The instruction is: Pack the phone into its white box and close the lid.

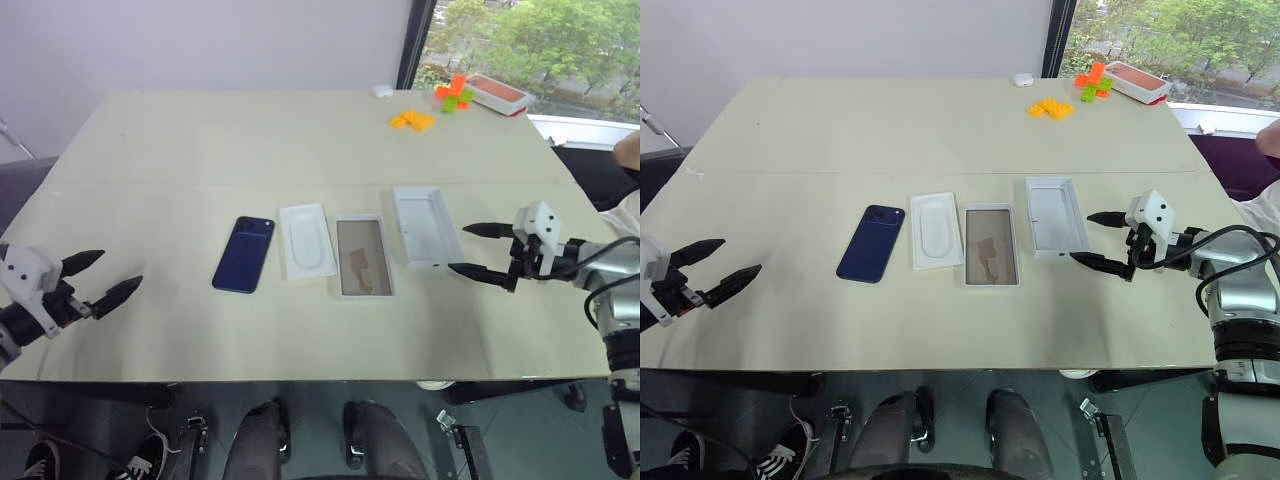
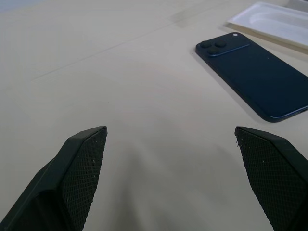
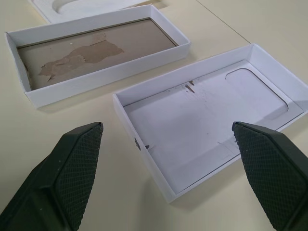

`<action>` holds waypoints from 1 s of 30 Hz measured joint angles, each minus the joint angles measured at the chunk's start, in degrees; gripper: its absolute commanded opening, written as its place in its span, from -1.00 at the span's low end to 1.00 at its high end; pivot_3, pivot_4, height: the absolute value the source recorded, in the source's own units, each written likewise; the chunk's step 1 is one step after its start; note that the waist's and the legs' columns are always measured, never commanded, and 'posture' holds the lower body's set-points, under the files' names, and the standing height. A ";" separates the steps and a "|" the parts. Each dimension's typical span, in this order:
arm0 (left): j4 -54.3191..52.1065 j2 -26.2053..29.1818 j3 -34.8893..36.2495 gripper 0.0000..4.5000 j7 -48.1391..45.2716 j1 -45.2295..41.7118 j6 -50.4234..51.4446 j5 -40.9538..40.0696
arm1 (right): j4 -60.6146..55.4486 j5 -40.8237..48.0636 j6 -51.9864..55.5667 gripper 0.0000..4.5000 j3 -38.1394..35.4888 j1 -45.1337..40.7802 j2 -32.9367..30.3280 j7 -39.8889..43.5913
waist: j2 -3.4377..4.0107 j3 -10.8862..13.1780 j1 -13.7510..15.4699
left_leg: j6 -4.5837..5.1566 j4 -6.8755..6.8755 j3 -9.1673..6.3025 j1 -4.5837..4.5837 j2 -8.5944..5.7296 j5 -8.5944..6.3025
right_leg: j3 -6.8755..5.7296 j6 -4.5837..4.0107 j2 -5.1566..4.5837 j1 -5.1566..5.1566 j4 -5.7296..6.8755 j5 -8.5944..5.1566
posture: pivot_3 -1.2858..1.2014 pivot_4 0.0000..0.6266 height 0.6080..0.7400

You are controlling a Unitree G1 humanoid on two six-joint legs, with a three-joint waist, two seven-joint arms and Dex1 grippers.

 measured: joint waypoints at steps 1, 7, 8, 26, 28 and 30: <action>0.00 0.00 0.00 0.99 0.00 0.00 0.00 0.00 | 0.00 0.00 0.00 1.00 0.00 0.00 0.00 0.00 | 0.00 0.00 0.00 | 0.00 0.00 0.00 0.00 0.00 0.00 | 0.00 0.00 0.00 0.00 0.00 0.00 | 0.03 -0.52 1.00; 0.17 0.08 0.02 0.99 0.95 -0.93 1.46 -0.19 | -0.88 0.00 0.15 1.00 0.00 0.08 0.02 -0.21 | 0.00 0.00 0.02 | 0.00 0.00 0.00 0.00 0.00 0.00 | 0.00 0.00 0.00 0.00 0.01 0.00 | 0.03 -0.52 1.00; 0.17 0.33 0.01 0.99 0.92 -0.94 2.13 -0.21 | -1.19 0.00 0.20 1.00 0.00 0.09 0.03 -0.29 | 0.00 0.00 -0.01 | 0.00 0.00 0.00 0.00 0.00 0.00 | 0.00 0.00 0.00 0.01 0.01 0.00 | 0.03 -0.52 1.00; -6.26 0.82 0.02 0.99 2.33 -1.33 9.30 -3.51 | 1.45 -1.11 -0.77 1.00 0.72 -1.64 0.06 0.05 | 0.00 0.00 0.03 | 0.02 0.07 0.01 0.01 0.00 0.01 | -0.02 0.01 0.05 0.06 0.03 0.00 | 0.03 -0.52 1.00; -6.32 0.82 0.01 0.99 2.67 -1.46 9.95 -3.85 | 2.52 -1.62 -1.31 1.00 0.72 -1.80 -0.43 0.13 | 0.00 0.00 0.03 | 0.02 0.08 0.01 0.01 0.00 0.01 | -0.02 0.01 0.06 0.07 0.03 0.00 | 0.03 -0.52 1.00; -6.68 0.82 -0.08 0.99 3.40 -2.06 12.24 -4.56 | 3.17 -1.78 -1.54 1.00 0.72 -1.87 -0.45 0.06 | 0.00 0.00 0.04 | 0.02 0.11 0.00 0.02 0.00 0.01 | -0.03 0.01 0.07 0.09 0.05 0.00 | 0.03 -0.52 1.00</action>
